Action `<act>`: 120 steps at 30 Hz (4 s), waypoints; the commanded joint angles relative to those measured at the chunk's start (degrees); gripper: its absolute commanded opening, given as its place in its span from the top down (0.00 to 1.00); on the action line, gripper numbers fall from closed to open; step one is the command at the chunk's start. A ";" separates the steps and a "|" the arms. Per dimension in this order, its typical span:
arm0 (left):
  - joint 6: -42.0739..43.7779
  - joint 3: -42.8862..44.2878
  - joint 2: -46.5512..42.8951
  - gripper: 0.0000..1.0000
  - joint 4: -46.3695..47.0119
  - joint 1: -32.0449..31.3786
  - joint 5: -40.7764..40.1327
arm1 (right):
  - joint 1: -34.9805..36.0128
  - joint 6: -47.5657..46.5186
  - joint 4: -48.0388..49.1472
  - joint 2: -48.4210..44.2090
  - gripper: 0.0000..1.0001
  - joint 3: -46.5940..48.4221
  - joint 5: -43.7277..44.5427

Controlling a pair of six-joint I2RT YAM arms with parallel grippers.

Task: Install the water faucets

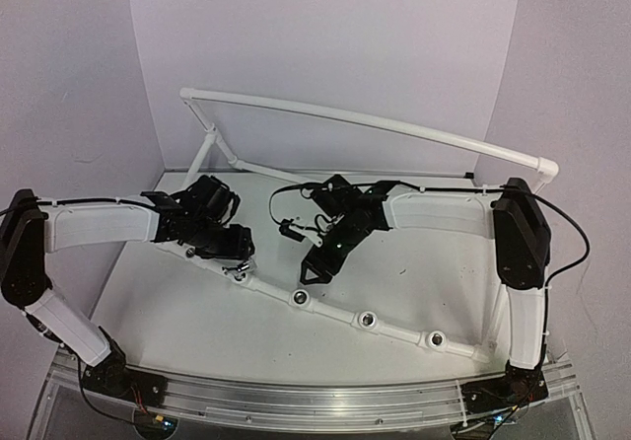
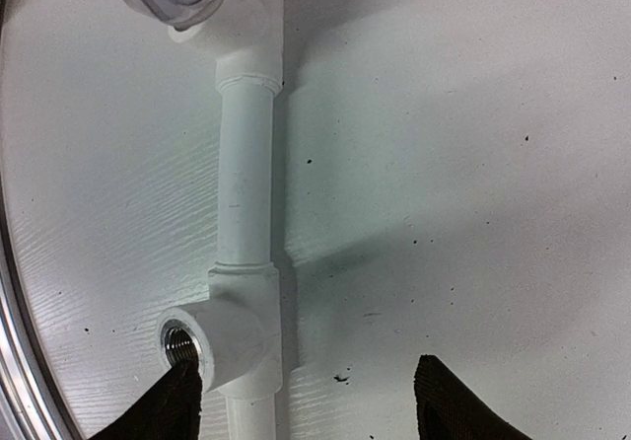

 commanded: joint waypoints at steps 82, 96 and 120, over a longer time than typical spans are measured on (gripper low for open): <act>-9.75 -8.95 -10.40 0.01 -11.39 1.99 -11.85 | -1.39 0.12 -0.35 -3.62 0.28 -1.72 0.52; -3.93 -0.24 -2.66 0.01 -6.25 3.38 -9.31 | -1.43 -0.16 -0.26 -3.88 0.28 -2.54 0.40; -3.94 -1.73 -5.58 0.00 -3.67 3.44 -7.31 | -1.71 0.19 -0.39 -4.98 0.28 -2.85 0.38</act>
